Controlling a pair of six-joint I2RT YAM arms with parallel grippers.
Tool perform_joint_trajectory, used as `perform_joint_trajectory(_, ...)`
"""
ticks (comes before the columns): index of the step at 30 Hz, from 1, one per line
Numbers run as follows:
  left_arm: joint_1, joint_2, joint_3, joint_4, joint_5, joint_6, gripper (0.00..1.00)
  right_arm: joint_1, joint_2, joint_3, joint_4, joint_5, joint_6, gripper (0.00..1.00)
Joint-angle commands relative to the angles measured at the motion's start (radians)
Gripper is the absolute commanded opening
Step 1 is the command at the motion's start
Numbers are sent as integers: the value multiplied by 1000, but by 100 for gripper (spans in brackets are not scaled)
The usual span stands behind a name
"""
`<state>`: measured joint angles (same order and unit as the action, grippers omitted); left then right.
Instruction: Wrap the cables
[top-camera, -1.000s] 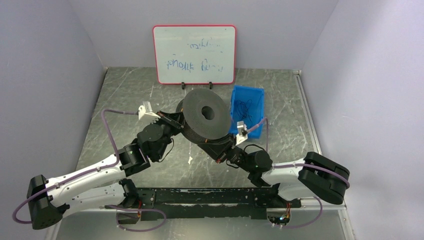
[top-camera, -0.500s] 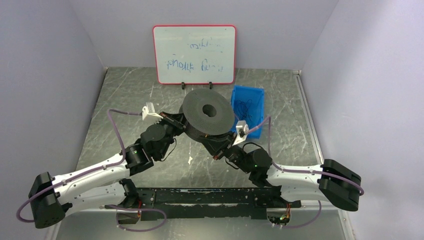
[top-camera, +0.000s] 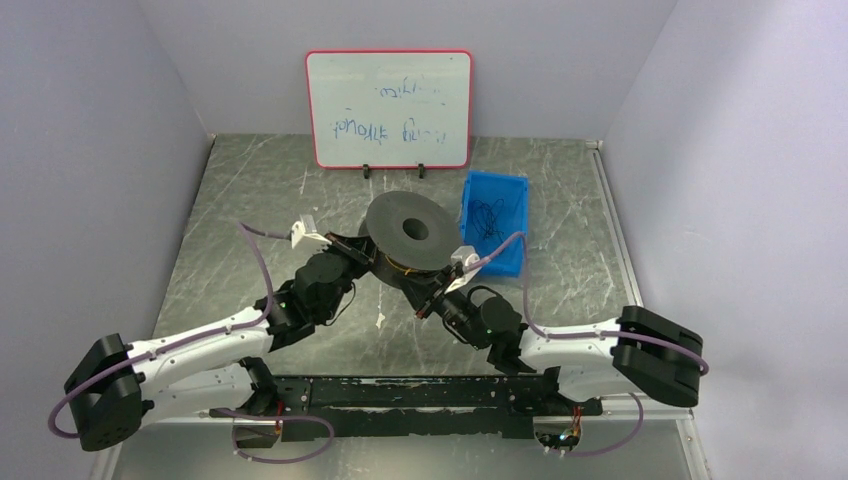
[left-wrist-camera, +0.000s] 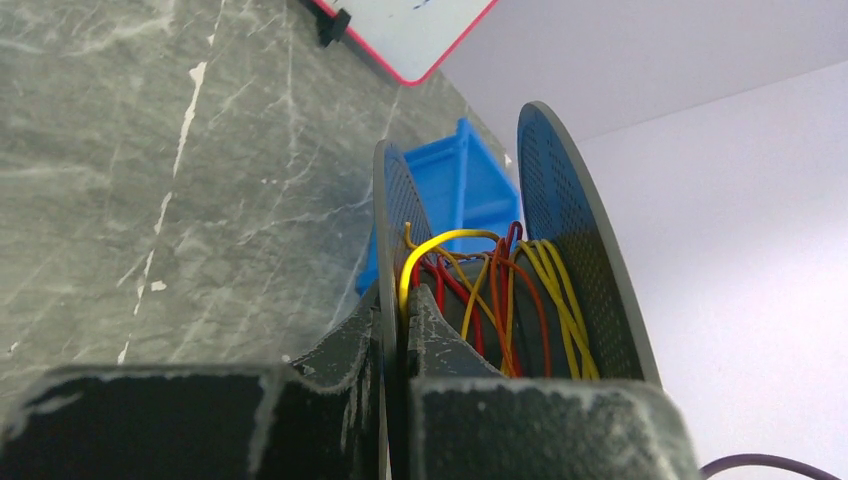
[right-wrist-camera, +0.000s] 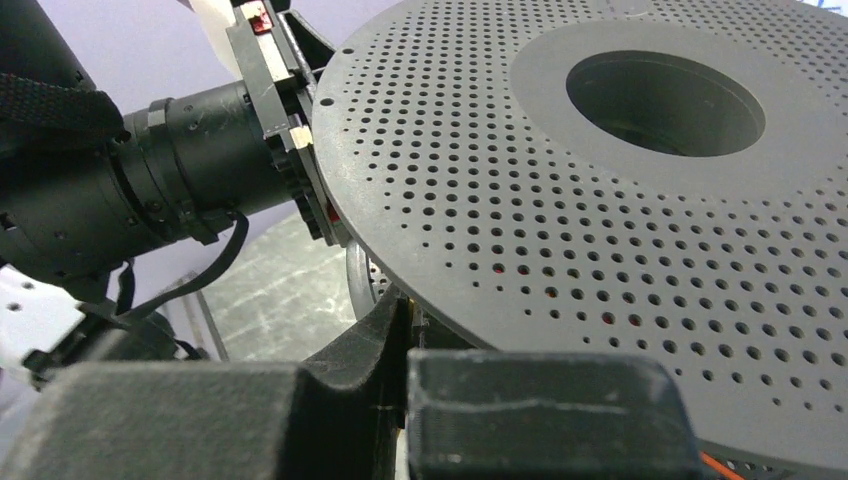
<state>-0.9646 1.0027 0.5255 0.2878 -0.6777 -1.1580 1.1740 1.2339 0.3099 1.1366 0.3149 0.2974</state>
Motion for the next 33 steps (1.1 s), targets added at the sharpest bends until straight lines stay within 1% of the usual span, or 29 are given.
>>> perform_joint_trajectory(1, -85, 36, -56, 37, 447, 48, 7, 14, 58, 42, 77, -44, -77, 0)
perform_joint_trajectory(3, -85, 54, -87, 60, 460, 45, 7, 15, 83, 56, 48, -39, -106, 0)
perform_joint_trajectory(10, -85, 193, -188, 274, 541, 61, 7, 14, 166, 58, 52, -26, -116, 0)
perform_joint_trajectory(18, -85, 333, -218, 395, 567, 84, 7, 12, 250, 35, 64, 21, -113, 0)
perform_joint_trajectory(23, -85, 429, -211, 454, 624, 80, 7, 6, 311, 6, 141, 29, -97, 0)
perform_joint_trajectory(28, -85, 528, -208, 547, 677, 80, 7, -3, 354, -3, 179, 28, -77, 0)
perform_joint_trajectory(33, -85, 575, -203, 565, 701, 85, 7, -23, 382, -28, 225, 15, -55, 0)
